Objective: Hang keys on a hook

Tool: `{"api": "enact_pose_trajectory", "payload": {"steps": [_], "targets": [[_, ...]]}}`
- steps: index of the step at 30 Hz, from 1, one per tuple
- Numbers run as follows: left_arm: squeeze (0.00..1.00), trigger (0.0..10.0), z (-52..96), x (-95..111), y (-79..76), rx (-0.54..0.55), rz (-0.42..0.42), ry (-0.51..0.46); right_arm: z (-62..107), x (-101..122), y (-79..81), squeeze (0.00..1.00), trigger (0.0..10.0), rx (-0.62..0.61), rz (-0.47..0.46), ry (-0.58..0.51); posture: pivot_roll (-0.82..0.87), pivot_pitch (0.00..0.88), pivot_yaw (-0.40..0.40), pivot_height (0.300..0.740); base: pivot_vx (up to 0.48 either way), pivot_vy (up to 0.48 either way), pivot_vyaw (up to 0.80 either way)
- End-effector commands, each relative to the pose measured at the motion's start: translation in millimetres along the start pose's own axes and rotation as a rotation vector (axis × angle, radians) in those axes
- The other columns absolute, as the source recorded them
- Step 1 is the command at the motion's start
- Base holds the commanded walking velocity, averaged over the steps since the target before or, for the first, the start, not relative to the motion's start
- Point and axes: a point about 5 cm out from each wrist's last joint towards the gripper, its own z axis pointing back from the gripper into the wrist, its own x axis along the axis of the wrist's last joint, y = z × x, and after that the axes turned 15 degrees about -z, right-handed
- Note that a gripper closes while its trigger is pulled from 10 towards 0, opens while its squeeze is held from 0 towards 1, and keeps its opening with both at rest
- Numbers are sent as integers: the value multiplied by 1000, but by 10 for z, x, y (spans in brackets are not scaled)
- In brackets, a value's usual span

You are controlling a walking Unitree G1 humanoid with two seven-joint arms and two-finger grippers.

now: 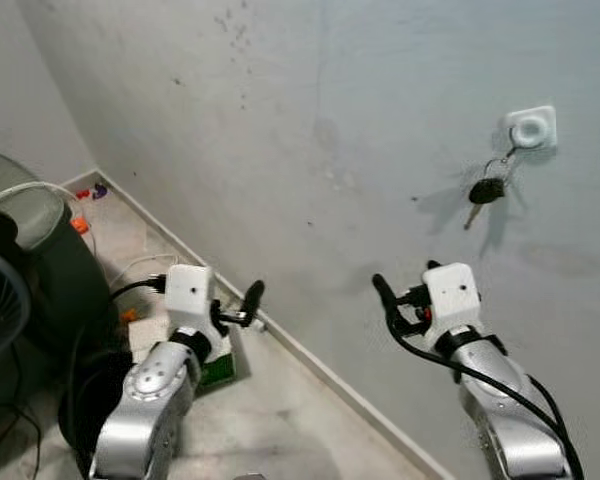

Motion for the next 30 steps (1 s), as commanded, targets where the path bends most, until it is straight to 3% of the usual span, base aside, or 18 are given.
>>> {"api": "enact_pose_trajectory", "payload": {"steps": [1, 19, 30], "targets": [[0, 10000, -7, -9, -37, -17, -6, 7, 17, -24, -38, 0, 10000, -11, -2, 13, -8, 80, 30, 740, 0, 480, 0], [0, 10000, -24, -25, -32, -14, -17, 16, 10, -39, -41, 0, 10000, -9, -11, 12, -5, 78, 34, 740, 0, 480, 0], [0, 10000, -32, -5, -37, -5, -24, -2, 5, -39, -47, 0, 10000, -9, -13, 12, -9, 76, 32, 740, 0, 0, 0]]}}
